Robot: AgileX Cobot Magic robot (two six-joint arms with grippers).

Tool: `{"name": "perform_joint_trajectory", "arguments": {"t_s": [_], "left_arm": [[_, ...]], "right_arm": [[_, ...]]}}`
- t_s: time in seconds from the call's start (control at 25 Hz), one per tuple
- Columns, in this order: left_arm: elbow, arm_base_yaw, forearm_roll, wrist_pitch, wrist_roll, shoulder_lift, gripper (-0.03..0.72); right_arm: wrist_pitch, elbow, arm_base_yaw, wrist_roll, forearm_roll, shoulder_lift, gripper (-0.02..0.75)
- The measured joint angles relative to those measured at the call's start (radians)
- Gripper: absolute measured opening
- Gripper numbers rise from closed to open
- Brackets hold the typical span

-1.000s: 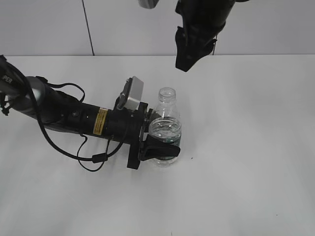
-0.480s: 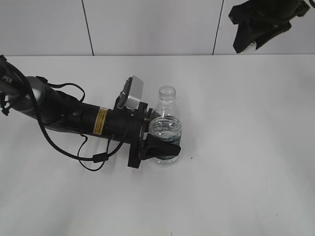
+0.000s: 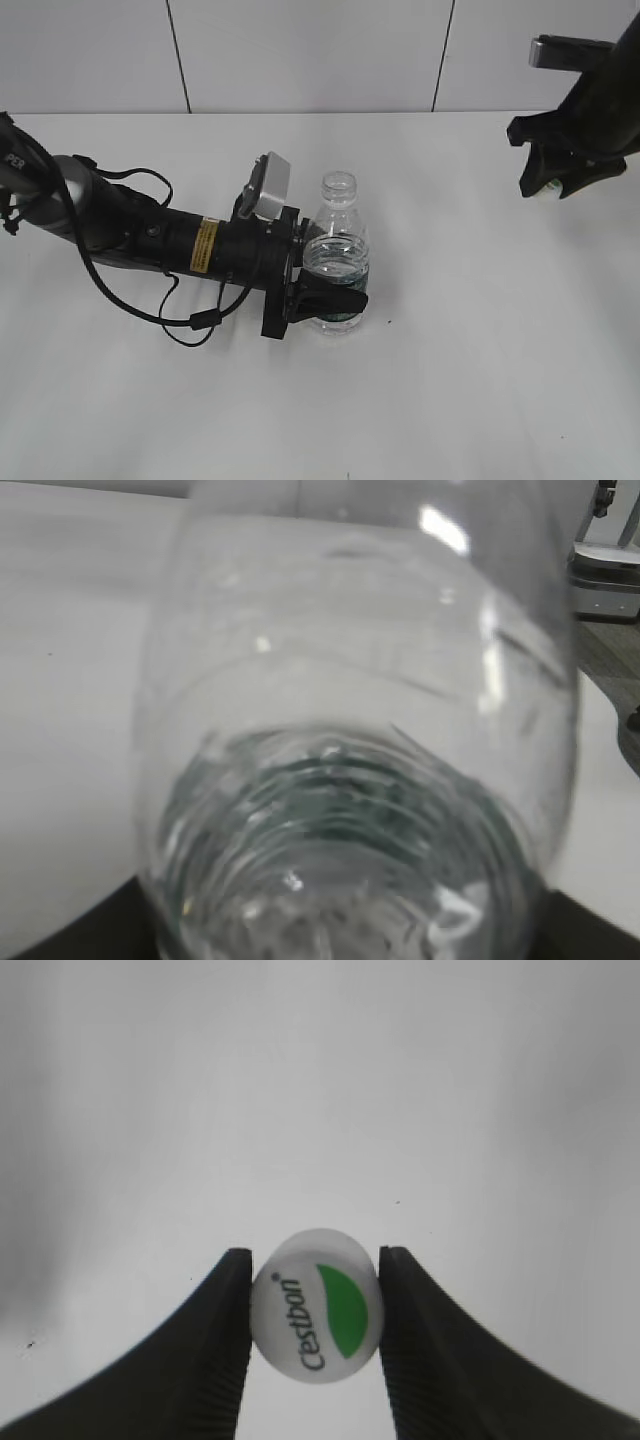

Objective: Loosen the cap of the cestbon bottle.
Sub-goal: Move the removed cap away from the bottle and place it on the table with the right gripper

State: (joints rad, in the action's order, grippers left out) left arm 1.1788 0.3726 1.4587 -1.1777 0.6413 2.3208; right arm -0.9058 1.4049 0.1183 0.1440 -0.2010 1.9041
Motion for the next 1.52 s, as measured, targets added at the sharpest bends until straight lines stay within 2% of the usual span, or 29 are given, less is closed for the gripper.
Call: {"name": "perform_joint_trajectory", "arguments": {"t_s": [0.36, 1.4, 1.52], "left_arm": [[0.0, 0.0, 0.0, 0.0, 0.0, 0.0, 0.401], [0.0, 0.0, 0.0, 0.0, 0.0, 0.0, 0.401], [0.0, 0.0, 0.0, 0.0, 0.0, 0.0, 0.401]], "right_arm": [[0.232, -0.193, -0.021, -0.023, 0.013, 0.0, 0.295], [0.313, -0.202, -0.021, -0.029, 0.034, 0.131, 0.294], [0.313, -0.202, -0.021, -0.029, 0.034, 0.132, 0.314]]}}
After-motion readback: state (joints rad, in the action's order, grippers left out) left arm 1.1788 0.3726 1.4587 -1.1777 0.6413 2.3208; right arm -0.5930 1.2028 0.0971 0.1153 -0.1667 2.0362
